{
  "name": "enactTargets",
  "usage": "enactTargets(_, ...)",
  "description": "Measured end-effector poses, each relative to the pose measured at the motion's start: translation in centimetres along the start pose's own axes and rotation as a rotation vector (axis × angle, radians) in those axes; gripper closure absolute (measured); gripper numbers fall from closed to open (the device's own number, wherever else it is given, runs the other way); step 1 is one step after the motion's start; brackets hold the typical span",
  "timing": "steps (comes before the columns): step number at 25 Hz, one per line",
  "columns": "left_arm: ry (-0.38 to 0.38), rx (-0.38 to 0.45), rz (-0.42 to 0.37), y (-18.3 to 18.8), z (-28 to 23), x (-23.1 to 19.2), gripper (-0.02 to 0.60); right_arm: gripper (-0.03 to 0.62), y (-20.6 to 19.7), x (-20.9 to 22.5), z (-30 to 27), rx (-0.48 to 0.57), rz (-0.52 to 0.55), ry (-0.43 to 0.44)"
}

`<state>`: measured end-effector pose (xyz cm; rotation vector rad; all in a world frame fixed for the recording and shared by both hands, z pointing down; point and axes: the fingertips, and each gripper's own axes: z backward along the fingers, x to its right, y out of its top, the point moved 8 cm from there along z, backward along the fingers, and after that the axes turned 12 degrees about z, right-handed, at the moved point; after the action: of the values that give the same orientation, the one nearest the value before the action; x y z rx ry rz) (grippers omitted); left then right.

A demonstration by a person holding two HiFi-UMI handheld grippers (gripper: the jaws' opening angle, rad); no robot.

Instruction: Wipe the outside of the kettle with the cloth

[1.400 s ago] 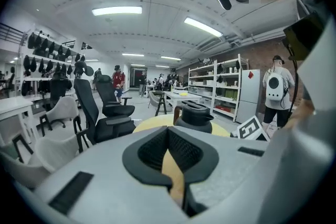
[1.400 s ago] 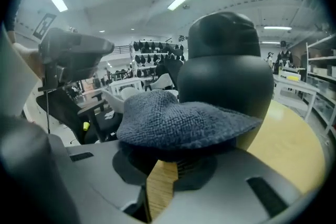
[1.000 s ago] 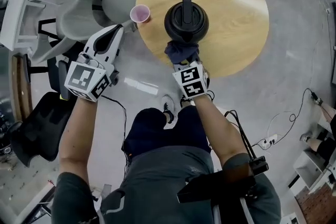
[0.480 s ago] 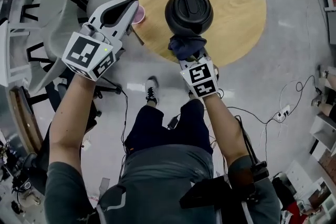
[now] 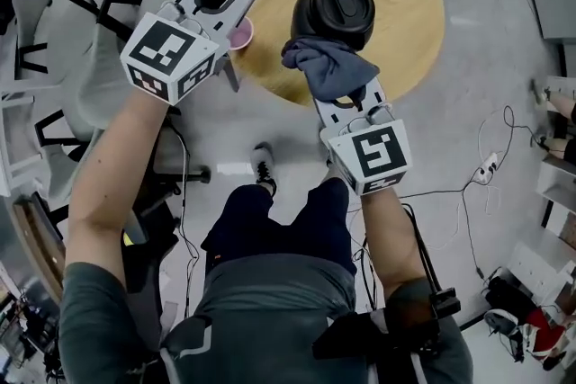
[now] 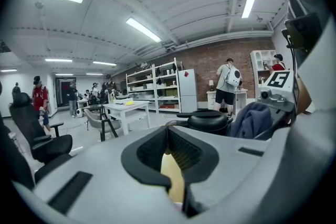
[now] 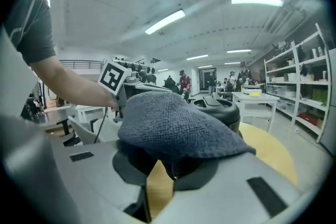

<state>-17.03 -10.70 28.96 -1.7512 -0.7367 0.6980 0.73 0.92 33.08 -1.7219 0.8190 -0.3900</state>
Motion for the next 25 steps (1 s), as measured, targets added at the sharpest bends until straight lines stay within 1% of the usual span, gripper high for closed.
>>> enactTargets(2, -0.034, -0.023, 0.003, -0.4, -1.1, -0.4, 0.570, 0.514, -0.8, 0.0, -0.5, -0.030, -0.024, -0.015)
enactTargets(3, -0.053, -0.035, 0.002, -0.5, -1.7, -0.6, 0.559, 0.514, -1.3, -0.1, -0.7, -0.044, -0.035, -0.014)
enactTargets(4, -0.072, -0.046, -0.006, -0.7, -2.4, -0.7, 0.525, 0.514, -1.8, -0.2, -0.8, -0.053, -0.042, -0.012)
enactTargets(5, -0.088, -0.055, -0.017, -0.9, -3.1, -0.8, 0.510, 0.514, -2.3, -0.4, -1.1, -0.063, -0.045, -0.010)
enactTargets(9, -0.105, -0.094, -0.055, -2.0, -6.1, -2.1, 0.501, 0.514, -5.3, -1.3, -2.2, -0.128, -0.067, -0.014)
enactTargets(10, -0.113, -0.106, -0.060, -2.3, -7.0, -2.4, 0.490, 0.516, -6.1, -1.3, -2.5, -0.140, -0.074, -0.017)
enactTargets(13, -0.152, -0.132, -0.068, -3.2, -9.1, -3.0, 0.420, 0.514, -8.4, -1.6, -3.3, -0.181, -0.078, -0.008)
enactTargets(14, -0.161, -0.135, -0.078, -3.3, -9.6, -3.1, 0.411, 0.514, -9.0, -1.7, -3.6, -0.191, -0.081, -0.003)
enactTargets(17, -0.188, -0.143, -0.127, -3.7, -10.8, -3.6, 0.408, 0.516, -10.2, -1.9, -4.3, -0.216, -0.079, 0.008)
enactTargets(21, -0.256, -0.172, -0.227, -4.4, -12.4, -3.2, 0.408, 0.514, -12.1, -2.3, -5.2, -0.257, -0.100, 0.018)
enactTargets(22, -0.273, -0.173, -0.241, -4.4, -12.7, -3.2, 0.407, 0.516, -12.5, -2.3, -5.4, -0.261, -0.105, 0.018)
enactTargets(25, -0.326, -0.175, -0.249, -4.2, -13.4, -3.2, 0.407, 0.516, -13.0, -2.4, -5.9, -0.270, -0.115, 0.009)
